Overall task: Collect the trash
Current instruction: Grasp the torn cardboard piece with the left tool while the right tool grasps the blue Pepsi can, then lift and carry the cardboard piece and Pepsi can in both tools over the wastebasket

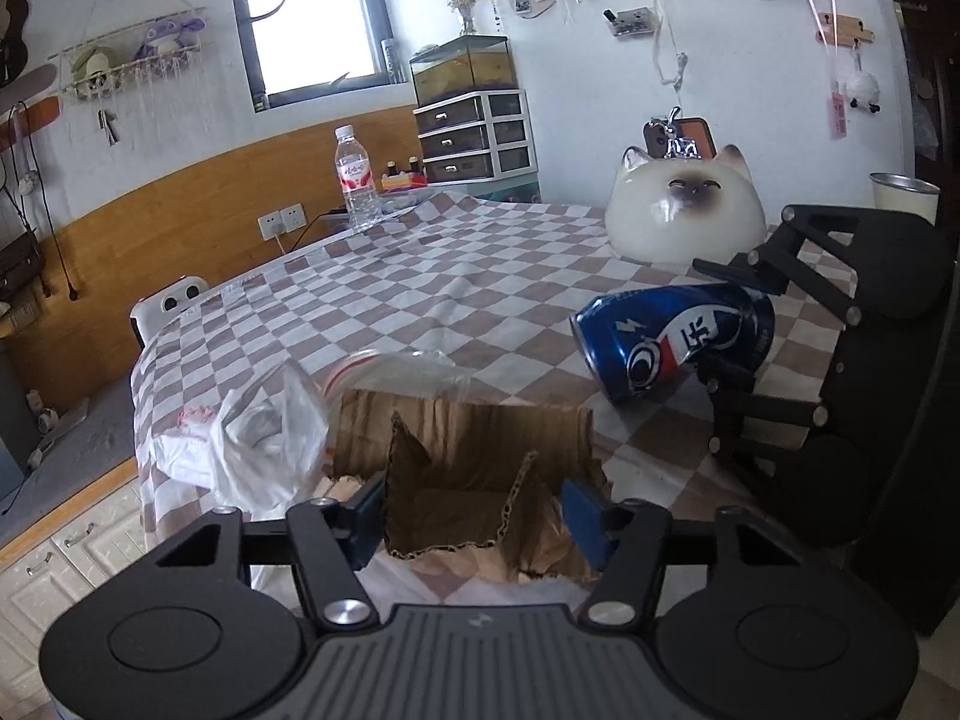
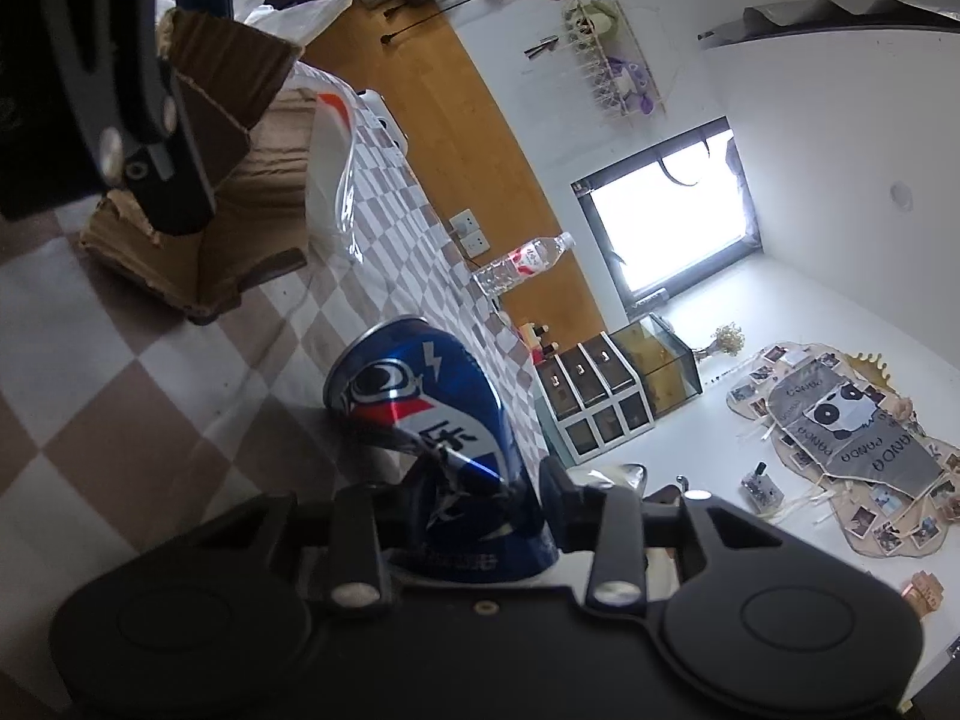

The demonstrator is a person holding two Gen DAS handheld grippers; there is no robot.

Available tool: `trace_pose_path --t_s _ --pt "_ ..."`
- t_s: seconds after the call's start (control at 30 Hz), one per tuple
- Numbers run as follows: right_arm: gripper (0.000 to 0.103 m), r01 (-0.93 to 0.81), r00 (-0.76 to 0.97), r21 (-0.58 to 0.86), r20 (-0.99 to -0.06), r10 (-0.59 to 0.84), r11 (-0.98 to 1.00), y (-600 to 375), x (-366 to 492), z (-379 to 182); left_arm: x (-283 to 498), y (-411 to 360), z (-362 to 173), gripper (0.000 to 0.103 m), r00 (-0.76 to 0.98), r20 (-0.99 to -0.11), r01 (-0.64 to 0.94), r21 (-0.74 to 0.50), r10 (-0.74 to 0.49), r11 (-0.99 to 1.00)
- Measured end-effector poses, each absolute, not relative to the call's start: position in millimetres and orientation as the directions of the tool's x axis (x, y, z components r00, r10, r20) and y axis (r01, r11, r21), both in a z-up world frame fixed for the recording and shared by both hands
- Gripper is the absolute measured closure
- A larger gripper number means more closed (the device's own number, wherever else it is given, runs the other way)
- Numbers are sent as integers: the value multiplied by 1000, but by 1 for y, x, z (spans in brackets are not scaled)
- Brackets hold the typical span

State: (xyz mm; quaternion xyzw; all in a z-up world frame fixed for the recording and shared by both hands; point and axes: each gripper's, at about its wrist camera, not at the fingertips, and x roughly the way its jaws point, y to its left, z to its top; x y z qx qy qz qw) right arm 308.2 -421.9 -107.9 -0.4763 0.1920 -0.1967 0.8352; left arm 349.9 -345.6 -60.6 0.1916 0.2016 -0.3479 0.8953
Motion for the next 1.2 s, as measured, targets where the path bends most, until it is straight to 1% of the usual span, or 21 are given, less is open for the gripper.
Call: trace_pose_path --t_s 0.1,0.17,0.2,0.37,0.6,0.83,0.97,1.2 --pt "66 146 851 -879 -123 -510 454 -419 307 -110 350 -348 -59 52 688 -488 688 204 -537 696" --pt "67 148 852 -879 -120 -510 453 -419 306 -110 351 -346 -57 61 691 -493 679 193 -529 708" --pt "67 148 853 -878 -120 -508 455 -419 306 -111 350 -346 -56 62 693 -497 675 193 -522 712" --pt "71 139 867 -885 -108 -486 445 -415 297 -114 346 -347 -58 64 705 -503 658 203 -499 725" --pt "71 131 874 -881 -114 -473 454 -412 287 -111 339 -343 -58 69 712 -519 640 201 -474 742" --pt "71 124 875 -885 -115 -470 448 -401 269 -109 313 -329 -55 71 709 -496 637 143 -502 757" --pt "71 124 876 -856 -143 -461 502 -394 253 -100 297 -318 -56 71 704 -493 633 111 -510 766" --pt "72 165 861 -728 -222 -457 665 -399 225 -72 272 -295 -52 71 710 -476 620 75 -518 781"
